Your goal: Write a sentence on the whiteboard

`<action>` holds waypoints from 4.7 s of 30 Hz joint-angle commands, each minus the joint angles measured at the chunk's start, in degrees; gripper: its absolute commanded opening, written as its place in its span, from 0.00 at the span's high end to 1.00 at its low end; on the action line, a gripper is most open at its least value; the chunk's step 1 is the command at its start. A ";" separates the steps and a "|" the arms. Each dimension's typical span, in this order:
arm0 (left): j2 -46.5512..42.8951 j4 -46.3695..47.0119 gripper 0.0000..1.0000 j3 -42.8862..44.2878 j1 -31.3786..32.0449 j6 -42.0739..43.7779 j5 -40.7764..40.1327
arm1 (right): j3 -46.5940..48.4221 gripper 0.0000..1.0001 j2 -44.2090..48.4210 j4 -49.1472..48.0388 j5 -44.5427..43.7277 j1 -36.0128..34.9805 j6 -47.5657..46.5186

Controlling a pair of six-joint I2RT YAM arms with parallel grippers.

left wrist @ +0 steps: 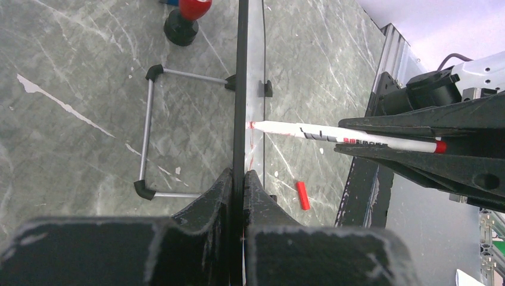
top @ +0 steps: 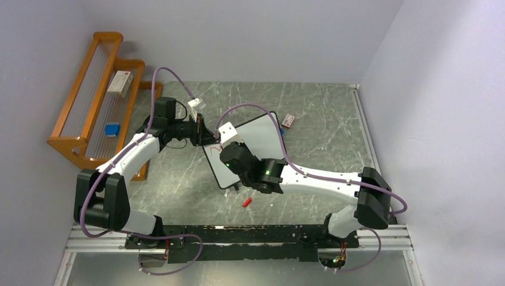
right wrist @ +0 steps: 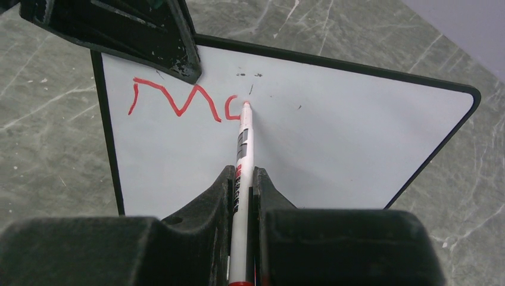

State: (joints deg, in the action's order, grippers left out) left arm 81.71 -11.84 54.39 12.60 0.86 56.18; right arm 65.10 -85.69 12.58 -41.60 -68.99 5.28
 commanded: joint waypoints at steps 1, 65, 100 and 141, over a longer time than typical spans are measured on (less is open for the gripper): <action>2.25 -4.16 0.95 -1.00 1.90 3.42 -1.87 | 1.61 1.00 -1.06 -3.41 0.82 0.83 -0.01; 2.29 -4.86 0.95 -0.78 1.90 3.88 -2.75 | -4.25 1.00 4.29 1.35 0.77 2.52 2.54; 2.44 -5.55 0.95 -0.56 2.15 4.28 -3.22 | -2.26 1.00 5.26 -3.72 1.56 5.27 -0.98; 2.55 -5.41 0.95 -0.65 2.14 4.44 -3.15 | -6.40 1.00 6.56 -2.10 5.75 8.79 2.30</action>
State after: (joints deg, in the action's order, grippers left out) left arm 81.97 -12.73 54.94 12.71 1.72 56.25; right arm 59.66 -79.13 10.68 -35.07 -61.52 7.18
